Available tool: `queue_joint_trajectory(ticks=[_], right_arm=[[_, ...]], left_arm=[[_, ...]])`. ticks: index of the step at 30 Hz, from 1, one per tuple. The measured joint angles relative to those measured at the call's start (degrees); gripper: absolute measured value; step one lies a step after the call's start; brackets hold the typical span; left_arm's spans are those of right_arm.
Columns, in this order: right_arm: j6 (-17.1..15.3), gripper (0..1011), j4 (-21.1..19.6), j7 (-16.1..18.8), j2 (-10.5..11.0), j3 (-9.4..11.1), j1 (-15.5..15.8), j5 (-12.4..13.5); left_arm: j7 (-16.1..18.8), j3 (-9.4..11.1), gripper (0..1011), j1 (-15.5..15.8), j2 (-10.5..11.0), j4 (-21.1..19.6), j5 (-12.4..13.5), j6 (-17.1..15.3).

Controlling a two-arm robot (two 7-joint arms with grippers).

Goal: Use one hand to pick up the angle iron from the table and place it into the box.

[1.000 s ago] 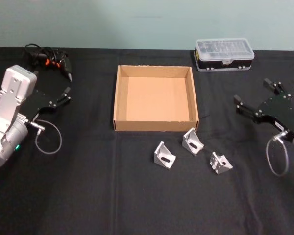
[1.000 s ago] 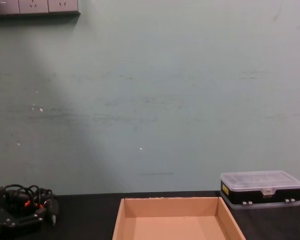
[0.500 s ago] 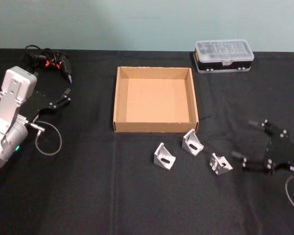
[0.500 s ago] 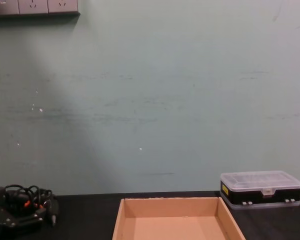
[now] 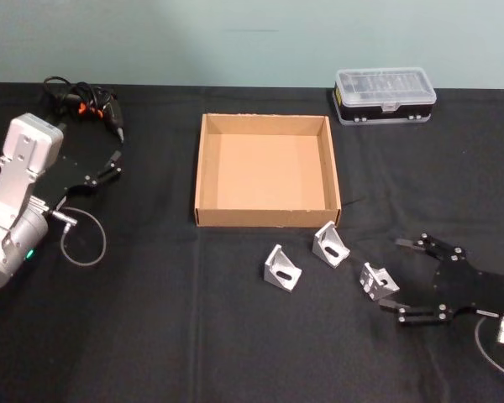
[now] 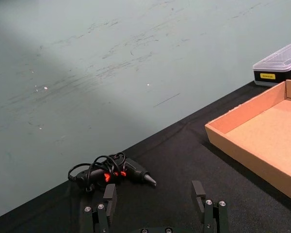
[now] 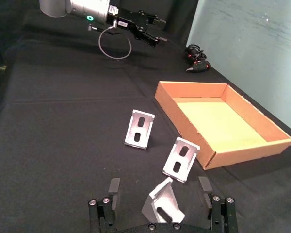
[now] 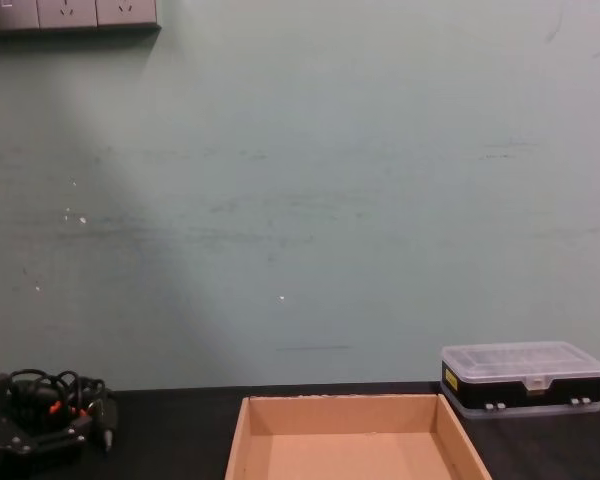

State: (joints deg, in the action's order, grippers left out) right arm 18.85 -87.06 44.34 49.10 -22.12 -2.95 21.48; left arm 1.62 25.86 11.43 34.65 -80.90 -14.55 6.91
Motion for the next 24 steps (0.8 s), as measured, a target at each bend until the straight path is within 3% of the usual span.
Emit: queue_joint_trajectory(ticks=[10,18,24], right_arm=[[-2.2,1000,1.2,-1.7,-3.2,-1.0,-1.6,-4.2],[-9.4,1000,0.4,-5.5,-5.0,-1.1,-1.5,-5.8],[-12.8,1000,-0.1,-6.9,-5.9,-1.0,-1.3,-6.1]], left_arm=[[0.0,0.0,1011,0.0,0.0,0.0,0.0,0.0],[0.0,0.0,1011,0.0,0.0,0.0,0.0,0.0],[0.0,0.0,1011,0.0,0.0,0.0,0.0,0.0]])
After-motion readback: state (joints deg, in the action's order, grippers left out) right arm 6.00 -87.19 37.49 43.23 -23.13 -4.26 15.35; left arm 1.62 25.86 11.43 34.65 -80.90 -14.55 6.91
